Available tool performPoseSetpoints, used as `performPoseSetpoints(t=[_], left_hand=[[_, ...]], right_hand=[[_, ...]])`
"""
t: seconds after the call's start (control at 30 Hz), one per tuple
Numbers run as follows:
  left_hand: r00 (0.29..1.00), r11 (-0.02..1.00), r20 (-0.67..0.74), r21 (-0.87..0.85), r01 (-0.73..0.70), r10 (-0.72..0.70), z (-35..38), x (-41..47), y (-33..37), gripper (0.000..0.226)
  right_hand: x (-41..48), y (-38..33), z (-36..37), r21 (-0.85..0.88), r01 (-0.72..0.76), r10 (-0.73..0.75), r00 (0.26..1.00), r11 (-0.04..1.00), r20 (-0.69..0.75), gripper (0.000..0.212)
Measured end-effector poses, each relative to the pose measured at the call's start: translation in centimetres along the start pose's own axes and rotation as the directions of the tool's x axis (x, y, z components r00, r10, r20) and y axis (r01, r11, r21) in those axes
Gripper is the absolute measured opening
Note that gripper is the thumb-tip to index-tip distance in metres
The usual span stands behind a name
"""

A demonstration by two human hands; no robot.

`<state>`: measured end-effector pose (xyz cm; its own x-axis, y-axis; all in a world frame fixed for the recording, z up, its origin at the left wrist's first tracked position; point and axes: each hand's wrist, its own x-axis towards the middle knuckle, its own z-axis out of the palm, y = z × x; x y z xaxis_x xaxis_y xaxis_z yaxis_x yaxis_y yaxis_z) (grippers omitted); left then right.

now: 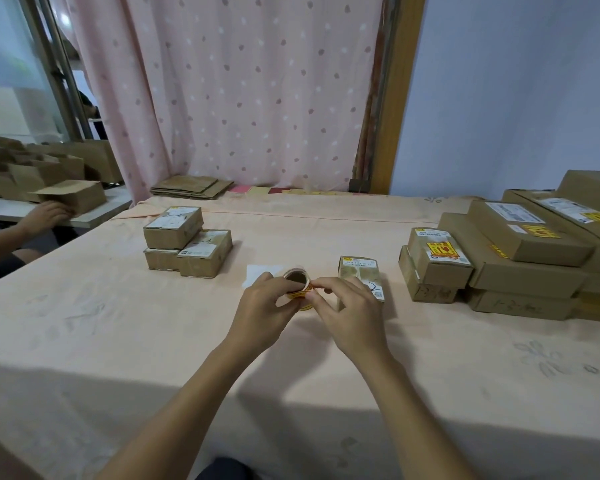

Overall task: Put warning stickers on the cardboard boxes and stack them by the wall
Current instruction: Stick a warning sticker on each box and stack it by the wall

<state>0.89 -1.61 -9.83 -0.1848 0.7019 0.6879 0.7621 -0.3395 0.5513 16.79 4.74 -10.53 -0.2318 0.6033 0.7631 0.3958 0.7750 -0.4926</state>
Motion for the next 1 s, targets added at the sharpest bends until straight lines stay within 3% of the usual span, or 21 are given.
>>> performPoseSetpoints(t=[0.13, 0.23, 0.27, 0.4, 0.7, 0.8, 0.93, 1.0], left_hand=[[1.0, 0.999, 0.01, 0.045, 0.011, -0.012, -0.1, -0.3, -0.8, 0.026], [0.999, 0.996, 0.021, 0.081, 0.039, -0.041, -0.2, -0.6, -1.4, 0.027], [0.999, 0.994, 0.025, 0.098, 0.042, -0.044, -0.3, -0.7, -1.6, 0.027], [0.993, 0.973, 0.075, 0.219, 0.068, -0.086, -0.3, -0.8, -2.1, 0.021], [0.982, 0.857, 0.152, 0.516, 0.016, -0.11, 1.2, -1.2, -2.8, 0.03], [0.988, 0.85, 0.133, 0.527, 0.002, -0.085, 1.1, -0.7, -2.2, 0.014], [0.99, 0.863, 0.039, 0.496, 0.099, -0.136, 1.4, 0.1, -0.2, 0.028], [0.987, 0.89, 0.06, 0.444, 0.105, -0.147, 2.2, 0.8, 0.5, 0.026]], right_hand=[[-0.2, 0.4, -0.2, 0.137, -0.08, 0.078, 0.997, 0.987, 0.018, 0.016], [-0.1, 1.1, -0.6, 0.222, -0.175, 0.177, 0.984, 0.959, 0.014, 0.002], [0.0, 1.3, -0.8, 0.248, -0.217, 0.22, 0.975, 0.944, 0.015, 0.008], [0.1, 2.4, -2.1, 0.315, -0.367, 0.368, 0.928, 0.875, 0.061, 0.024], [0.1, 6.8, -4.6, 0.453, -0.578, 0.599, 0.793, 0.678, 0.115, 0.005], [0.1, 7.8, -5.3, 0.455, -0.595, 0.636, 0.768, 0.663, 0.078, 0.003], [0.6, 8.1, -5.8, 0.451, -0.613, 0.653, 0.753, 0.649, 0.084, 0.019], [0.8, 8.3, -5.9, 0.423, -0.634, 0.66, 0.744, 0.647, 0.107, 0.021]])
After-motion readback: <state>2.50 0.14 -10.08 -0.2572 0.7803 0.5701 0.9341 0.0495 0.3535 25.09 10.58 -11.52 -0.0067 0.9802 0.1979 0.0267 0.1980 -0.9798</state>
